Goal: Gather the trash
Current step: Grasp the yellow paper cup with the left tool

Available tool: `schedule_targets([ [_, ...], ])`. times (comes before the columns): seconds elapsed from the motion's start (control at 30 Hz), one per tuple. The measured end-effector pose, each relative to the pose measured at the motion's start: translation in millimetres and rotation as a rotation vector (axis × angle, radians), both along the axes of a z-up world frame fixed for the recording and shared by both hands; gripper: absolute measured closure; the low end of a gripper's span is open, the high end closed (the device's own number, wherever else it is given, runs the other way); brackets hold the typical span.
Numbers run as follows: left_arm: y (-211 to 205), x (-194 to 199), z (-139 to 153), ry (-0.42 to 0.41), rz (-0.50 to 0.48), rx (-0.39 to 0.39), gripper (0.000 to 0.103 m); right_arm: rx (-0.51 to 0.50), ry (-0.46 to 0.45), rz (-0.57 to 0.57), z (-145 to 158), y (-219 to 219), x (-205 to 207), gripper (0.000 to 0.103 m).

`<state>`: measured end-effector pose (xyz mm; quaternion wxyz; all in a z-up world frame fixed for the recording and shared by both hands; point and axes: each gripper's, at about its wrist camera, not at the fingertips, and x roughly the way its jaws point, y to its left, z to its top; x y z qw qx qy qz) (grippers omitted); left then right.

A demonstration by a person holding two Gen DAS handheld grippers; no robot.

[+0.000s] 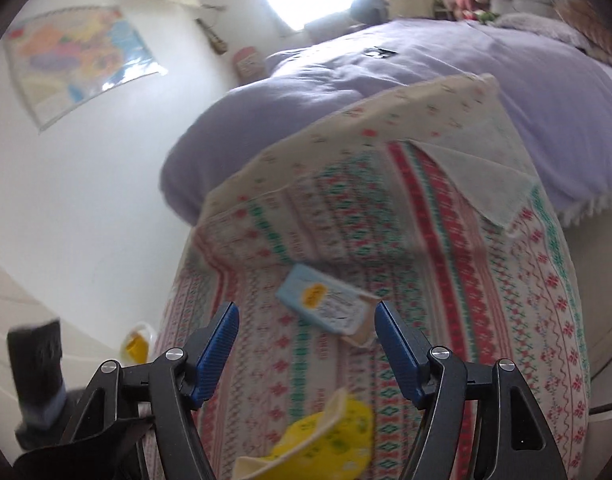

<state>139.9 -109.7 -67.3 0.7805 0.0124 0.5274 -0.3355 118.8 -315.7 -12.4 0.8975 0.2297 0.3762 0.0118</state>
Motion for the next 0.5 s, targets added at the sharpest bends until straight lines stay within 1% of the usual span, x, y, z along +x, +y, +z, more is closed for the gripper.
schedule_targets([
  [0.07, -26, -10, -4, 0.011, -0.075, -0.001, 0.039, -0.027, 0.017, -0.027, -5, -10, 0, 0.031],
  [0.17, -50, -19, -10, 0.009, -0.142, 0.023, 0.039, -0.069, 0.036, -0.030, -11, -16, 4, 0.031],
  [0.27, -70, -27, -17, -0.016, -0.162, 0.063, 0.039, -0.080, 0.044, -0.032, -10, -26, 0, 0.031],
  [0.33, -76, -25, -23, -0.010, -0.150, 0.071, 0.044, -0.095, 0.062, -0.025, -20, -31, 2, 0.031],
  [0.37, -78, -24, -26, 0.003, -0.148, 0.067, 0.059, -0.116, 0.088, -0.023, -24, -32, 4, 0.031],
  [0.4, -81, -22, -30, 0.029, -0.151, 0.065, 0.083, -0.135, 0.110, -0.023, -33, -31, 9, 0.031],
  [0.43, -84, -20, -34, 0.050, -0.151, 0.065, 0.091, -0.160, 0.140, -0.021, -38, -31, 12, 0.031],
  [0.47, -84, -20, -35, 0.058, -0.147, 0.056, 0.096, -0.182, 0.170, -0.019, -44, -31, 15, 0.031],
  [0.5, -84, -20, -35, 0.055, -0.142, 0.055, 0.098, -0.192, 0.198, -0.019, -50, -32, 18, 0.031],
])
